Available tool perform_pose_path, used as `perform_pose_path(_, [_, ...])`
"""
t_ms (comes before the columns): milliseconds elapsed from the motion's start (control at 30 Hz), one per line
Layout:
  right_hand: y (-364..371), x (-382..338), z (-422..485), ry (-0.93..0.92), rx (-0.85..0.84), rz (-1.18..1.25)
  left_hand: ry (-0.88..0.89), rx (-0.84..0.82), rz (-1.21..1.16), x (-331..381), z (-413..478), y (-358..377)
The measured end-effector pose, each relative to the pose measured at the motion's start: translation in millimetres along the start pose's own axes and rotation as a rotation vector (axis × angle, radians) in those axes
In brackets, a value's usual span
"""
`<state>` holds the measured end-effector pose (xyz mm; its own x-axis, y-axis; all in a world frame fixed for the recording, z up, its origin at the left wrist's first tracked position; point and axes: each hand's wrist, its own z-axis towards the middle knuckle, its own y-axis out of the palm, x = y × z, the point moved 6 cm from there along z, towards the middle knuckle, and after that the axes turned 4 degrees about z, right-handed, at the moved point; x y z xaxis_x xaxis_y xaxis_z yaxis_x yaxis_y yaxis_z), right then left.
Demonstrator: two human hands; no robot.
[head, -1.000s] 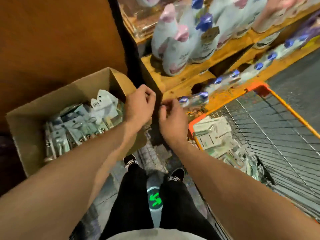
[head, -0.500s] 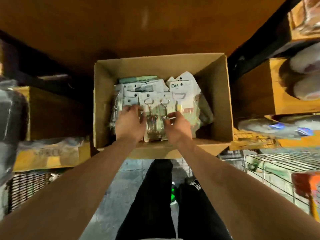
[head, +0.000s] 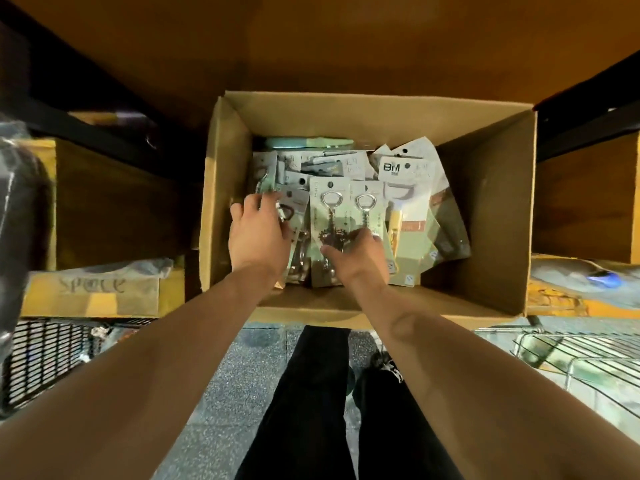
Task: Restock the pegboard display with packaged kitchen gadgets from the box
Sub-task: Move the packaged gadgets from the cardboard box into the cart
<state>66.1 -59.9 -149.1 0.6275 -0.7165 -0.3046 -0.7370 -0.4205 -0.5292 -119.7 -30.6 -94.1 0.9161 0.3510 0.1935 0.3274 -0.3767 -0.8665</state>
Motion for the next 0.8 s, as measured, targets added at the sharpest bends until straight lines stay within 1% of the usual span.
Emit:
perform_pose_path(133, [8.0, 5.2, 5.1, 0.06, -0.091, 0.015, 0.031, 0.001, -0.131, -0.2, 4.7, -0.6])
perform_pose_path(233, [9.9, 8.0, 7.2, 0.032, -0.093, 0.04, 0.048, 0.028, -0.169, -2.1, 3.9, -2.3])
perform_pose_path(367, [3.3, 9.5, 5.3, -0.02, -0.024, -0.001, 0.088, 0.048, -0.042, -2.1, 0.4, -1.0])
perform_pose_path(533, [-3.3, 6.7, 4.2, 0.013, 0.016, 0.039, 0.119, 0.017, 0.068, 5.9, 2.6, 6.9])
perform_pose_path(633, [-11.0, -1.0, 6.5, -0.014, 0.1, -0.054, 0.156, -0.008, 0.177, 9.7, 2.5, 11.5])
perform_pose_path(700, [-17.0, 0.1, 11.3, 0.02, 0.155, -0.128, 0.174, -0.035, 0.224, 11.5, 2.5, 14.0])
perform_pose_path(733, [-17.3, 1.9, 14.5, 0.034, 0.149, -0.135, 0.182, -0.049, 0.247, 12.5, 2.9, 14.9])
perform_pose_path(800, [-17.4, 1.6, 17.7, 0.03, 0.105, -0.072, 0.217, -0.062, 0.301, 15.3, 4.7, 17.2])
